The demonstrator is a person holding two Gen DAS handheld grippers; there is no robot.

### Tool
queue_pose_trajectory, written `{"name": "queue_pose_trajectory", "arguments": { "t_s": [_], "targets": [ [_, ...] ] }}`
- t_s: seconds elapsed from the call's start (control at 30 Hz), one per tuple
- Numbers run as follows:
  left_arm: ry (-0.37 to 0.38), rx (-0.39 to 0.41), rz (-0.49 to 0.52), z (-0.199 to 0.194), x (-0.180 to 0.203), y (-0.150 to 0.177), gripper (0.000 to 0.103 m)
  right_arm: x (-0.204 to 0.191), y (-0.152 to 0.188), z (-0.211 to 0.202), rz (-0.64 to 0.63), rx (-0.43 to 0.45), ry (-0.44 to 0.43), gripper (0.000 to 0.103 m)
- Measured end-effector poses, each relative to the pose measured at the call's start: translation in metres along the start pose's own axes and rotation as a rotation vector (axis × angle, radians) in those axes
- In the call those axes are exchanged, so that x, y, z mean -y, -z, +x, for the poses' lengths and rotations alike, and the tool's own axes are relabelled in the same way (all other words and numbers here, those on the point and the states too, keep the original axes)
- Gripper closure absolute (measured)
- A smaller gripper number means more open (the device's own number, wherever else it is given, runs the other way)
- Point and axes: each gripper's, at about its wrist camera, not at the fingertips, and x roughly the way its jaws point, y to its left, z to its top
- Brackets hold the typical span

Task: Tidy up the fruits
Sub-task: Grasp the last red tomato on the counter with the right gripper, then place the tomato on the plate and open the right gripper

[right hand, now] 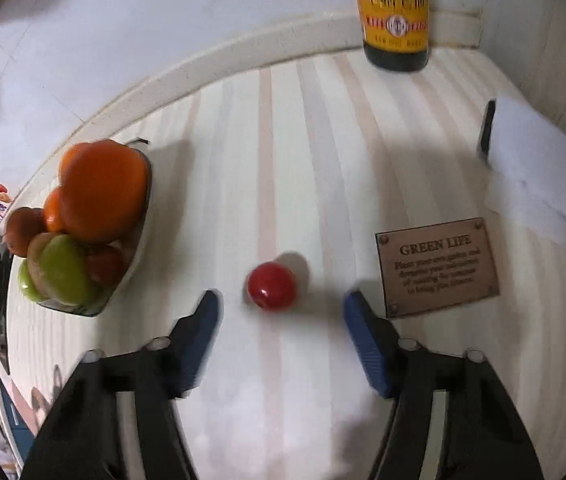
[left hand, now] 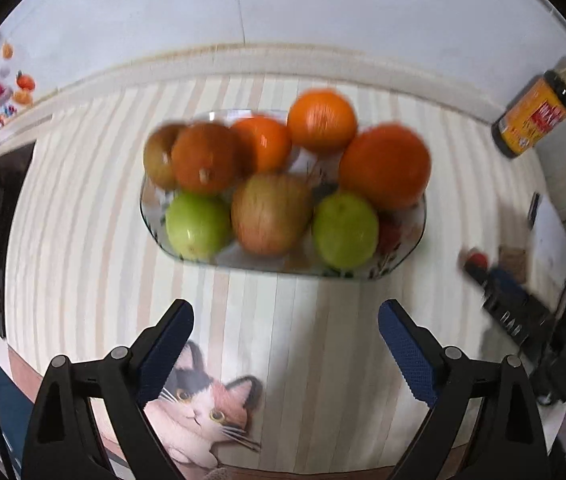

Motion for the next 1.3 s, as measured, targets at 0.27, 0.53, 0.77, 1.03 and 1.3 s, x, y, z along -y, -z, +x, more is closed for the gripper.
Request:
{"name": "queue_pose_trajectory", "arguments": {
  "t_s": [0.27, 0.53, 0.77, 1.03, 1.3],
  "targets": [
    [0.015, -0.014, -0.041, 0.008, -0.003, 0.01, 0.008, -0.009, 0.009, 0.003, -0.106, 0.081, -0.023, 0.076],
    [-0.01, 0.038, -0.039, 0.001, -0.011, 0.009, 0.008, -0.018, -0.006, -0.024, 0.07, 0.072, -0.305, 0.076],
    [-0.04, 0.05, -0.068, 0.003, -0.021, 0.0, 0.008, -0.065, -0.035, 0.012, 0.133, -0.001, -0.43, 0.075],
    [-0.042, 0.08, -0.069, -0.006, -0.031, 0.0, 0.006, -0.07, -0.043, 0.007, 0.127, -0.008, -0.31, 0.014],
    [-0.035, 0.154, -0.023, -0.045, -0.054, 0.02, 0.004, -0.135, -0.013, -0.068, -0.176, 0.074, 0.047, 0.008]
  ]
}}
